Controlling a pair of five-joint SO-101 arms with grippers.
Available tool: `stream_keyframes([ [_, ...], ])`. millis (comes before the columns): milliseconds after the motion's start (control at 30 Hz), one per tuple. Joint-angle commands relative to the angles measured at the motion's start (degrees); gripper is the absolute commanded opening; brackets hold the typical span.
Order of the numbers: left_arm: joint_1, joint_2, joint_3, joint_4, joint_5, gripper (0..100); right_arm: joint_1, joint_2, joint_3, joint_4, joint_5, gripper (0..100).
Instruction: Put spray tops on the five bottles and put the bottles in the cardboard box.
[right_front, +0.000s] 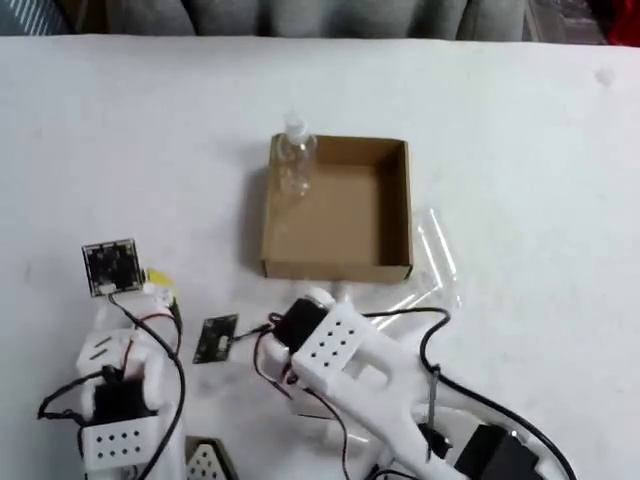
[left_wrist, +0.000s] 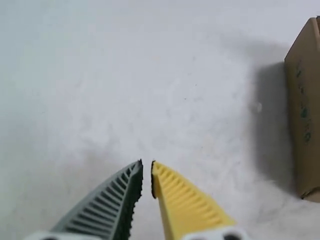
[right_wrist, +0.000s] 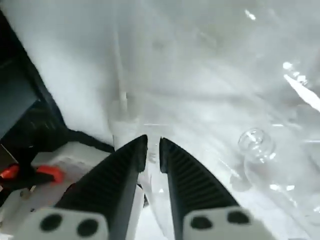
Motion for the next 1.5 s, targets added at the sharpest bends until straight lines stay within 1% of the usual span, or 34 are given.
stream_keyframes([
  [0, -0.66, 1.01, -1.32, -1.67, 0.26, 4, 0.66, -2.24, -3.43, 4.18, 0.26, 4.3],
  [133, -0.66, 1.01, -1.23, -1.67, 0.26, 4, -0.48, -8.66, 1.41, 3.12, 0.35, 13.6],
  [233, -0.66, 1.01, -1.23, -1.67, 0.26, 5, -3.03, -14.73, 6.59, -0.40, 0.44, 17.4],
  [367, -0.66, 1.01, -1.05, -1.67, 0.53, 13, -6.20, -18.68, 11.87, -5.14, 0.00, 18.0],
  [467, -0.48, 1.01, -1.05, -1.67, 0.62, 17, -9.71, -17.19, 13.98, -8.04, -0.09, 18.0],
  [633, -0.40, 1.01, -1.05, -1.67, 0.62, 17, -17.27, -11.12, 17.23, -12.18, 0.44, 17.7],
  [700, -0.40, 1.01, -1.05, -1.67, 0.62, 17, -18.86, -9.54, 18.11, -14.37, 0.09, 18.0],
  [967, -0.31, 1.01, -1.05, -1.67, 0.44, 17, -16.04, -9.54, 18.37, -14.46, 0.35, 18.7],
  [1100, -0.31, 1.01, -1.05, -1.67, 0.35, 17, -15.96, -9.89, 18.37, -14.46, -0.09, 26.5],
  [1133, -0.31, 1.01, -0.97, -1.67, 0.35, 17, -15.96, -9.89, 18.37, -14.46, -0.09, 27.0],
  [1267, -0.31, 1.01, -0.97, -1.67, 0.26, 17, -15.69, -9.89, 18.29, -14.46, -0.09, 26.9],
  [1467, -0.31, 1.01, -0.97, -1.67, 0.26, 17, -12.53, -10.15, 16.97, -12.44, -0.18, 27.2],
])
